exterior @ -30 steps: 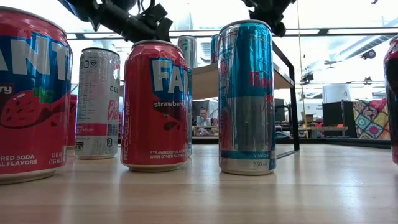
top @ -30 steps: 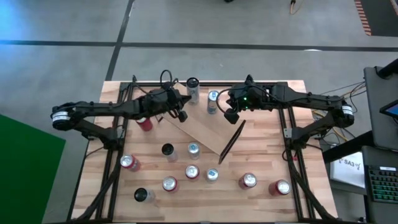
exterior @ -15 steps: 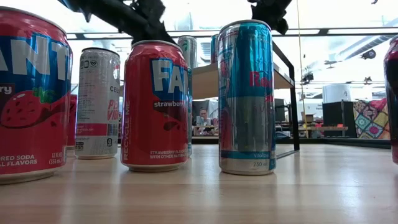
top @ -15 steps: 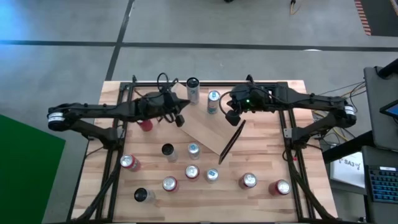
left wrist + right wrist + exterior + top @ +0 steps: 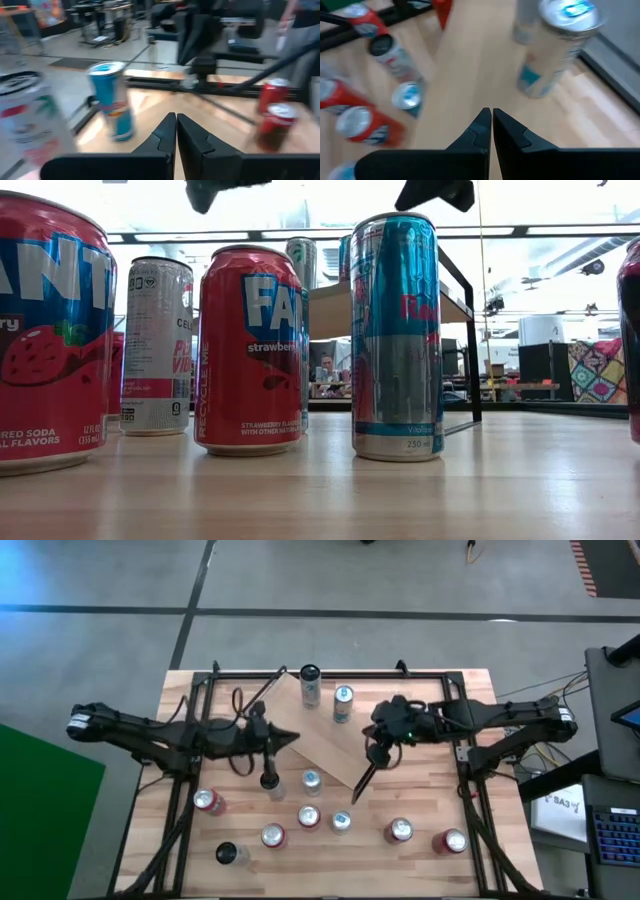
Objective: Place canned beverage on shelf
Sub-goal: Put the red/black soda can on the shelf
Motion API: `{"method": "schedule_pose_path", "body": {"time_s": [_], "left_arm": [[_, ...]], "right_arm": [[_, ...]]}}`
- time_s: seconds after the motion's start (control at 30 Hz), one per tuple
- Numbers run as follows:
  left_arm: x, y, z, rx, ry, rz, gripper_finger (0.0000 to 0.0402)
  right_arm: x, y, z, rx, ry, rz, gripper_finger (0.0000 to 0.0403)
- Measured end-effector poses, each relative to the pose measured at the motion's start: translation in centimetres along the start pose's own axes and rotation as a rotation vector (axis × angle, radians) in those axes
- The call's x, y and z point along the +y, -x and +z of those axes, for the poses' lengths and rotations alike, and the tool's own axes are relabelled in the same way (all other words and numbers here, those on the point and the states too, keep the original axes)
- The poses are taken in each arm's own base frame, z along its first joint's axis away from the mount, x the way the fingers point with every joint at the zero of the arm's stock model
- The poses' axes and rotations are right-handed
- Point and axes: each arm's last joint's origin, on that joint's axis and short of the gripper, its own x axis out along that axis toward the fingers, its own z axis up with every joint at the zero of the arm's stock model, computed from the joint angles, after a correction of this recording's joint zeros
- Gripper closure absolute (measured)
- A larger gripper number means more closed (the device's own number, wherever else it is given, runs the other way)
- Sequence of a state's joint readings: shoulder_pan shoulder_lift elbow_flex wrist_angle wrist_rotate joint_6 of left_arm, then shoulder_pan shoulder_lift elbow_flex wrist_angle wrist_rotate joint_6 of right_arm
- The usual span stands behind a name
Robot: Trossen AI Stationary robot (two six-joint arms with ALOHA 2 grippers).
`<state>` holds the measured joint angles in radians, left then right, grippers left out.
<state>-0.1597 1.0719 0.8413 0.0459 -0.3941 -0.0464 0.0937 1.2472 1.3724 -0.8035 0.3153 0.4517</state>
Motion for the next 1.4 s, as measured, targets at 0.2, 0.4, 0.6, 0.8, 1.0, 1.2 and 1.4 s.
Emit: {"method": "schedule_pose_path", "body": {"time_s": [0.2,0.4,0.6,0.8,1.0,1.2,1.4], "left_arm": [[-2.5,1.2,0.0,-0.009,0.018,-0.117,0.0402],[-4.2,2.1,-0.1,-0.003,0.081,-0.196,0.0402],[-5.5,3.0,-0.3,0.013,0.152,-0.261,0.0402],[-6.6,3.8,-0.4,0.025,0.195,-0.317,0.0402],[-7.7,4.5,-0.7,0.056,0.261,-0.365,0.0402],[-8.7,5.6,-0.8,0.057,0.3,-0.344,0.0402],[-9.6,6.7,-1.0,0.073,0.36,-0.373,0.0402]], "right_arm": [[2.7,0.6,-1.2,0.015,-0.007,0.086,0.0394],[5.2,1.2,-2.7,0.047,-0.029,0.154,0.0394],[6.8,1.4,-3.9,0.088,-0.057,0.189,0.0394],[8.1,0.5,-4.8,0.193,-0.171,0.232,0.0394],[9.8,-0.4,-6.3,0.27,-0.204,0.236,0.0394],[11.1,-0.9,-7.6,0.309,-0.198,0.229,0.0394],[12.6,-0.6,-9.1,0.306,-0.045,0.248,0.0394]]}}
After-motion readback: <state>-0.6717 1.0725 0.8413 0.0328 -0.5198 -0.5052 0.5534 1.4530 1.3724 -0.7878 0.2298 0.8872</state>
